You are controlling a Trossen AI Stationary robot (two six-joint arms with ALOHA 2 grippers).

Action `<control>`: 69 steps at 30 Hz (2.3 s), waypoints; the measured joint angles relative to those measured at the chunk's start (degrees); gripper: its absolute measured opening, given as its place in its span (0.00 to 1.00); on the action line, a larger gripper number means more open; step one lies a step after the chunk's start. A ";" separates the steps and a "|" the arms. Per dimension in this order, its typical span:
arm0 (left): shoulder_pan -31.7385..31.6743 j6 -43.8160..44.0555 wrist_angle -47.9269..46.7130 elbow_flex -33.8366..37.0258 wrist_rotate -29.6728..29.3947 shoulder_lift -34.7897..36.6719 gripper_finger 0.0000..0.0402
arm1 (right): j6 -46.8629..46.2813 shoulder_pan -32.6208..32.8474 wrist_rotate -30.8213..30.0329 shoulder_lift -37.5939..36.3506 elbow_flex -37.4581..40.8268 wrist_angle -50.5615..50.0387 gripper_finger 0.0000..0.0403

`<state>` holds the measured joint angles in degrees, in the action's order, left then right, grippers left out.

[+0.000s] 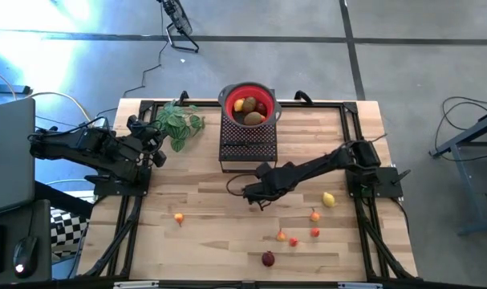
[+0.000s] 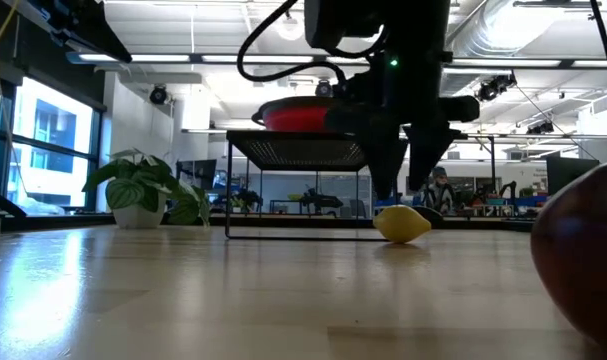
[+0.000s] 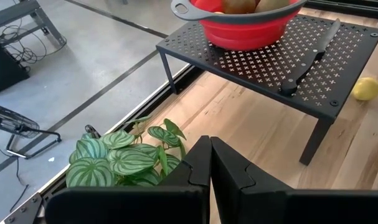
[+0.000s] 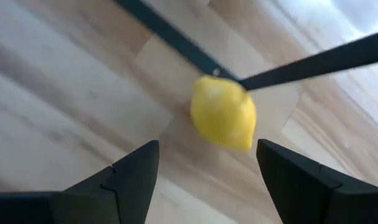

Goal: Pick & Place Fruit
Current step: Put the left lemon into the red strainer bowl

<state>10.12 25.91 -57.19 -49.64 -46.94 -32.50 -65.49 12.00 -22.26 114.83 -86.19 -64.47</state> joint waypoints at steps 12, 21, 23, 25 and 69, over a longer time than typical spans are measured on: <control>-0.01 -0.02 -0.02 -0.01 0.00 0.01 0.00 | 3.77 2.42 1.18 -0.53 0.00 -7.31 0.65; 0.01 -0.02 0.00 -0.01 0.00 0.01 0.00 | 5.43 6.15 1.80 -2.69 0.04 -10.52 0.65; 0.00 -0.01 -0.02 0.01 0.00 0.00 0.00 | 5.30 6.63 2.12 -4.31 0.04 -10.82 0.64; -0.01 -0.02 0.00 0.00 0.00 0.00 0.00 | 4.99 6.91 2.27 -6.72 0.04 -11.30 0.62; -0.01 0.00 0.00 0.00 -0.02 0.00 0.00 | 19.55 4.07 -5.93 -36.96 47.78 45.67 0.30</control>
<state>10.11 25.91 -57.19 -49.64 -46.96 -32.50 -45.94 16.07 -28.19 77.86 -38.41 -18.79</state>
